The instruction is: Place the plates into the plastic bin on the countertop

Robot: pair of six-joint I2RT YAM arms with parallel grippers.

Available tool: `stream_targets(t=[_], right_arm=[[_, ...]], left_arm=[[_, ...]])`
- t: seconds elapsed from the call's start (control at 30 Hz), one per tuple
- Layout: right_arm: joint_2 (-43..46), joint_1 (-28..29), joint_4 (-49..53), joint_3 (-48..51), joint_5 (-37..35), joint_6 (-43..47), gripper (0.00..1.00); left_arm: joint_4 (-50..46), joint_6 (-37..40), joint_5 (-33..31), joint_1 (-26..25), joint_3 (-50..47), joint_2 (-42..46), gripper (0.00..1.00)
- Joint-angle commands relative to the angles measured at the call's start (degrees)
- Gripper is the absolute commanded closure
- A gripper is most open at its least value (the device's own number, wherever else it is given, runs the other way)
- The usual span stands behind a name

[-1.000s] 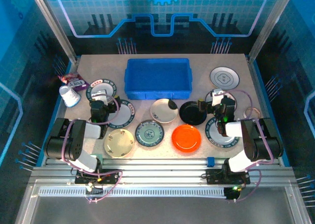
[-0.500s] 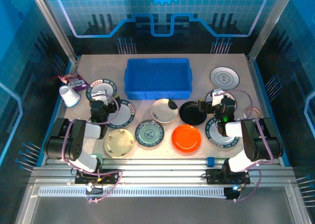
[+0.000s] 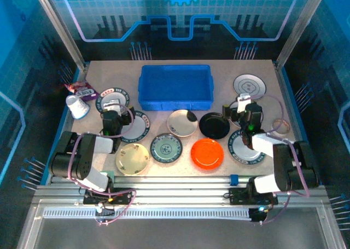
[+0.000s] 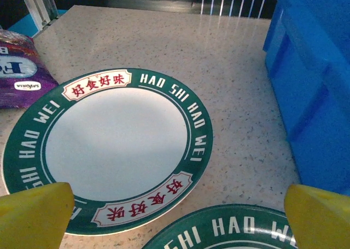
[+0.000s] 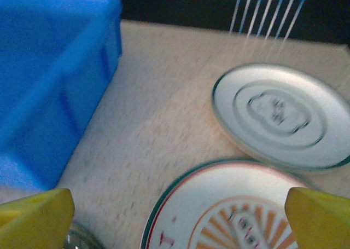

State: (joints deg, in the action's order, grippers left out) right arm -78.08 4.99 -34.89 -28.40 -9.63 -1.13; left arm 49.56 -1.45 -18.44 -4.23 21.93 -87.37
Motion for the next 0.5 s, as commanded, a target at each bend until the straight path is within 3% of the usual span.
stream_targets(t=[0.0,0.1,0.23,0.3,0.47], right_arm=[[5.22,0.52,12.68,-7.19,-8.22,-5.62,0.0],[4.72,0.87,24.93,-16.84,-10.36,-8.41,0.0],[2.37,-0.52,32.17,-26.14,-11.6,-14.14,0.0],[-0.36,-2.37,35.04,-30.03,-9.7,-16.71,0.0],[-12.54,-11.06,44.75,-42.49,0.05,-26.71,0.04]], left_arm=[[-10.37,3.4,-6.11,-2.7,5.93,4.31,0.01],[-19.75,3.81,-11.47,-4.75,11.67,6.17,0.01],[-38.78,-5.46,-17.18,-5.09,21.55,10.22,0.01],[-46.08,-8.38,-12.48,-5.1,25.75,12.56,0.01],[-54.39,-14.36,12.72,-5.13,35.8,12.98,0.01]])
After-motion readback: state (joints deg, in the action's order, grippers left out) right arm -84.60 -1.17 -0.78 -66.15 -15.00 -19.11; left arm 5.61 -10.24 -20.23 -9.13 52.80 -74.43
